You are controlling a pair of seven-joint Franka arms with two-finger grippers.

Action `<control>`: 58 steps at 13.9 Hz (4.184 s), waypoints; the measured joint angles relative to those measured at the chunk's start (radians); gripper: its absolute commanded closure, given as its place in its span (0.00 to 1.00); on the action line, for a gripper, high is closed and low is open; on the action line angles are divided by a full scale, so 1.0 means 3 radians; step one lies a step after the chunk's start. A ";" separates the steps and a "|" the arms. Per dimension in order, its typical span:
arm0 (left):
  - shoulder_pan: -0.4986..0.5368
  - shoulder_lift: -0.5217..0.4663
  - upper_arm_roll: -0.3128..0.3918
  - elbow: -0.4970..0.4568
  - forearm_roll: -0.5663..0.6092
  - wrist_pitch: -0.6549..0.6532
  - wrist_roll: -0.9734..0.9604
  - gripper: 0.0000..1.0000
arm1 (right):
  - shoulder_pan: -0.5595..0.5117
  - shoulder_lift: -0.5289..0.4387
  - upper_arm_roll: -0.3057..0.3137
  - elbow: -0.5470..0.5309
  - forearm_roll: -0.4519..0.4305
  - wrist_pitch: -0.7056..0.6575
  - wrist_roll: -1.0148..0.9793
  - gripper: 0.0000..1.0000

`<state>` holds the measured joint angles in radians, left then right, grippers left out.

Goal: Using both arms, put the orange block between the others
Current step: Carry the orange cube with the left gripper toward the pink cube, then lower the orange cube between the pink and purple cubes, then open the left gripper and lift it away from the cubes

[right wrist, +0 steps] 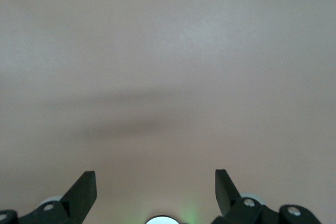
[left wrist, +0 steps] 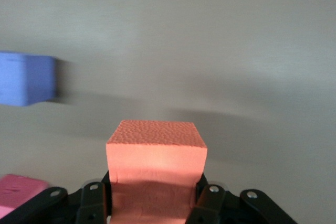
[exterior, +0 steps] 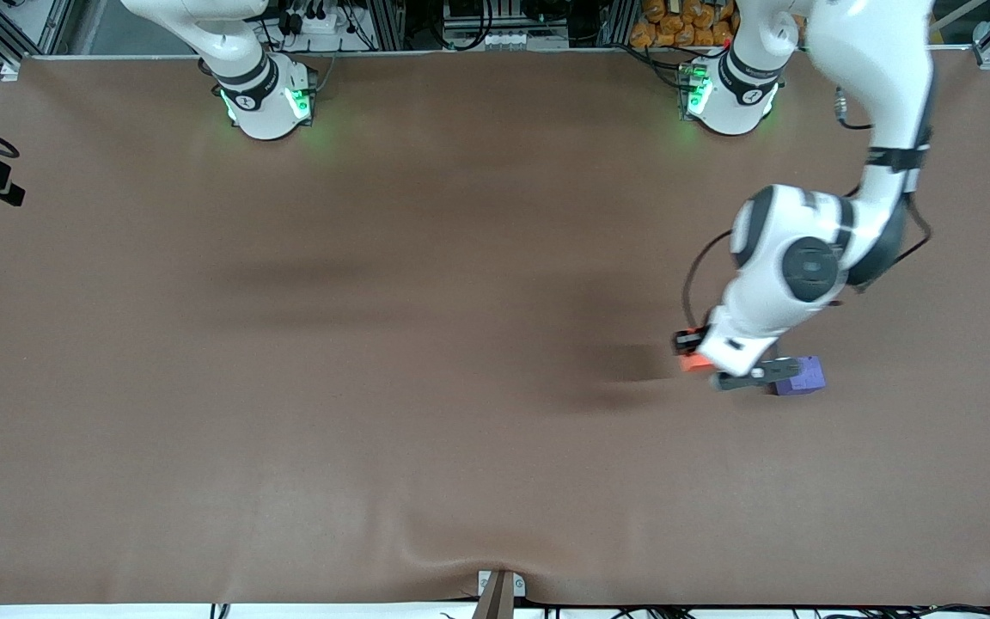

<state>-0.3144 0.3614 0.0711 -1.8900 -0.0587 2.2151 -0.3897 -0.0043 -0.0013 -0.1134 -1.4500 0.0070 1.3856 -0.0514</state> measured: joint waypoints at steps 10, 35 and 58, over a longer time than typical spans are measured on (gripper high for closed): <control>0.0824 -0.0321 -0.0011 -0.0820 0.0001 0.0445 0.1196 0.65 | 0.0000 0.0000 0.0007 0.0004 0.0000 -0.0001 0.0000 0.00; 0.0985 -0.0122 -0.0033 -0.1208 0.0001 0.1061 0.1348 0.63 | 0.0000 0.0000 0.0012 0.0004 0.0001 -0.0002 -0.0001 0.00; 0.0977 -0.0433 -0.0061 -0.0050 0.0001 -0.0437 0.1349 0.00 | 0.0000 0.0000 0.0016 0.0004 0.0001 -0.0003 -0.0001 0.00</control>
<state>-0.0213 0.2314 0.0529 -1.9049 -0.0584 2.0840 0.0149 -0.0043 -0.0013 -0.1087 -1.4487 0.0072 1.3845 -0.0516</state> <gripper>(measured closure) 0.000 0.000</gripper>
